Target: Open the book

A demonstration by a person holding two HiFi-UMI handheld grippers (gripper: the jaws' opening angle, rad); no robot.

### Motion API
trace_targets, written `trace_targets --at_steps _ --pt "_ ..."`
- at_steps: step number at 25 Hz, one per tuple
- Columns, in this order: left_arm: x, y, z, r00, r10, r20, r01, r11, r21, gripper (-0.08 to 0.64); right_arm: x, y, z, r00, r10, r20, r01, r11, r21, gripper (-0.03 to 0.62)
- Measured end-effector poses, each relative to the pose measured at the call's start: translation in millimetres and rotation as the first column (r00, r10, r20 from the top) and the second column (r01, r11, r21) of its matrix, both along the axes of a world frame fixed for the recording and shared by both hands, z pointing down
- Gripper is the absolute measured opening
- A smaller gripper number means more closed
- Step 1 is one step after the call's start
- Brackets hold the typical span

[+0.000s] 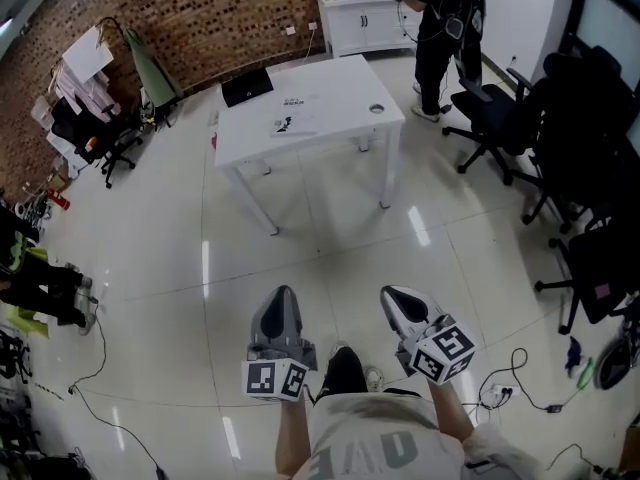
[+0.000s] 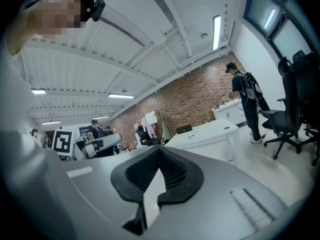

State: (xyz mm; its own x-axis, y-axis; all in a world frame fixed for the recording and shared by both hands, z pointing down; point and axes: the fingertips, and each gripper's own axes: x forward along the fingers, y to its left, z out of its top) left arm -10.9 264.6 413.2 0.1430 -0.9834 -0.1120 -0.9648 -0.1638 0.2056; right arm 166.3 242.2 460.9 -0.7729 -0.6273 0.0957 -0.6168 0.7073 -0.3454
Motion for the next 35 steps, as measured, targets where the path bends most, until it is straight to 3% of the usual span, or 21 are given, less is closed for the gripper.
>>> trace_targets --at_steps 6,12,20,27,31,35 --pt "-42 -79 35 0.998 -0.021 -0.052 0.021 1.0 -0.005 0.017 -31 -81 23 1.0 -0.023 -0.007 0.023 0.999 -0.022 0.005" --pt "-109 -220 32 0.998 0.021 -0.055 -0.021 1.0 0.001 0.017 -115 -222 14 0.999 -0.041 -0.028 0.041 0.999 0.001 0.005" --pt "-161 -409 -7 0.988 0.152 0.036 -0.154 0.987 0.05 0.017 -214 -401 -11 1.0 -0.01 -0.025 0.01 1.0 0.011 0.005" --pt "-180 -507 30 0.983 0.165 0.086 -0.167 0.986 0.018 0.015 -235 -498 25 0.998 0.022 -0.058 -0.028 0.994 -0.103 0.005" --pt "-177 -564 59 0.982 0.16 0.099 -0.167 0.984 0.066 0.012 -235 -562 48 0.998 0.048 -0.046 -0.052 0.994 -0.092 0.005" --pt "-162 -614 100 0.978 0.173 0.12 -0.171 0.985 -0.032 0.042 -238 -611 92 0.997 0.029 -0.076 -0.042 0.985 -0.169 0.005"
